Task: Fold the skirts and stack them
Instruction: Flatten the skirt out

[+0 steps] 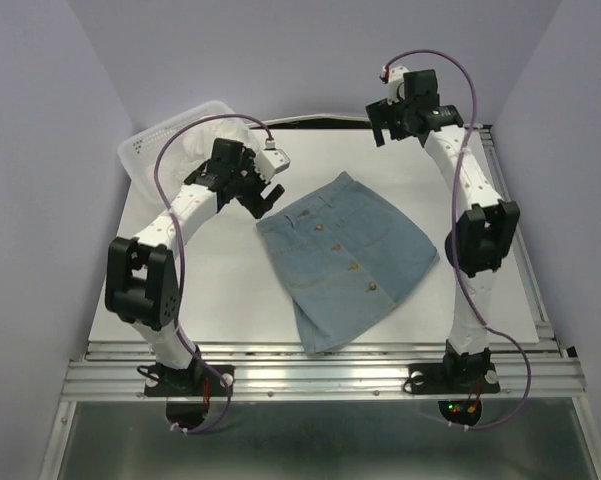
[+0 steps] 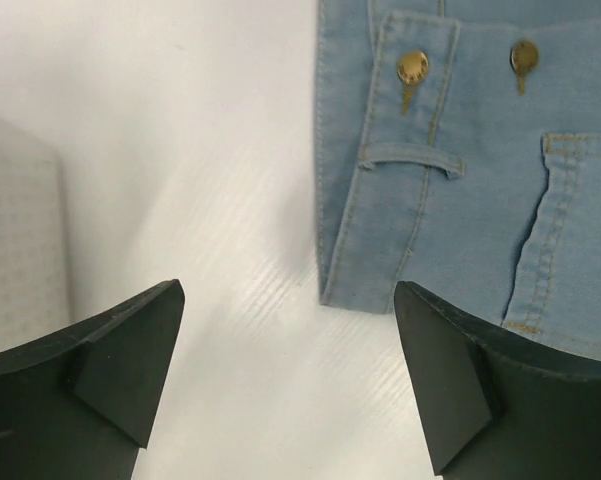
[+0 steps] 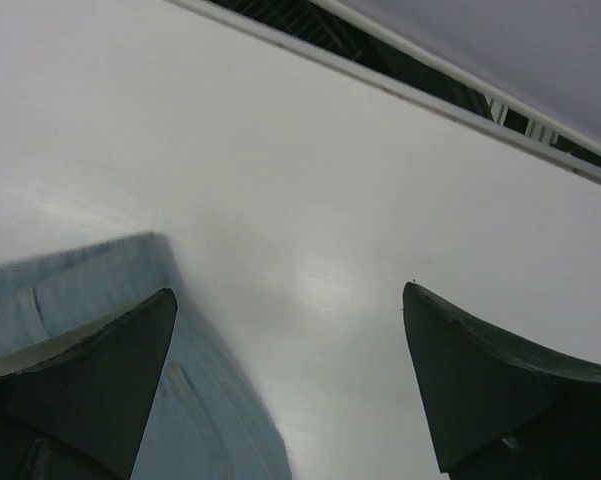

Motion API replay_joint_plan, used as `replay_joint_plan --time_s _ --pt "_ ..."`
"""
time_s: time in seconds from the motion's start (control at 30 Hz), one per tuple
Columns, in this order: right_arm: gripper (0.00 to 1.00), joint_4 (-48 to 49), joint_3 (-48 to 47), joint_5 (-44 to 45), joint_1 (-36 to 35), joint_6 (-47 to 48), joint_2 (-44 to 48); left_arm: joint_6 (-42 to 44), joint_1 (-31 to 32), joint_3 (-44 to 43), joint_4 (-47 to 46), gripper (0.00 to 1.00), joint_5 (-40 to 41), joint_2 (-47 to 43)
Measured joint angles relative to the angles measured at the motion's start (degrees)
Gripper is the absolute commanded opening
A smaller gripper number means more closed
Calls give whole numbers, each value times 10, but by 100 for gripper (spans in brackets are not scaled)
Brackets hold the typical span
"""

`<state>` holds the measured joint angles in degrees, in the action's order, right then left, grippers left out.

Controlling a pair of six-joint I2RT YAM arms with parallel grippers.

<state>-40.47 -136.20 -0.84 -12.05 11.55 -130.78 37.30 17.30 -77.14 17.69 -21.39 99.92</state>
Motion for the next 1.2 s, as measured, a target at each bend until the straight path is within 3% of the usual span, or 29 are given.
replay_joint_plan --time_s 0.07,0.13,0.2,0.27,0.33,0.43,0.57,0.7,0.8,1.07,1.2 --pt "98 -2 87 0 0 25 86 -7 1 11 -15 98 8 -39" --pt "97 18 196 -5 4 44 189 -13 7 18 -20 88 10 -92" --pt "89 23 318 -17 8 64 296 -13 13 18 -22 82 4 -127" --pt "84 17 393 -31 17 83 358 -18 16 18 -20 74 -5 -142" --pt "81 12 453 -48 33 99 381 -23 19 23 -16 74 -18 -143" --pt "67 0 516 -54 52 118 363 -33 29 69 -14 76 -20 -143" --pt "60 -17 554 -58 69 134 310 -51 37 93 14 76 -4 -116" --pt "61 -18 552 -68 70 143 263 -89 38 72 25 75 9 -44" --pt "64 -28 499 -106 70 137 221 -118 31 61 32 75 11 -15" --pt "67 -14 148 -248 69 80 47 -257 -44 75 -3 75 -53 -17" --pt "75 -8 60 -301 62 62 -26 -323 -74 121 -36 78 -77 -42"
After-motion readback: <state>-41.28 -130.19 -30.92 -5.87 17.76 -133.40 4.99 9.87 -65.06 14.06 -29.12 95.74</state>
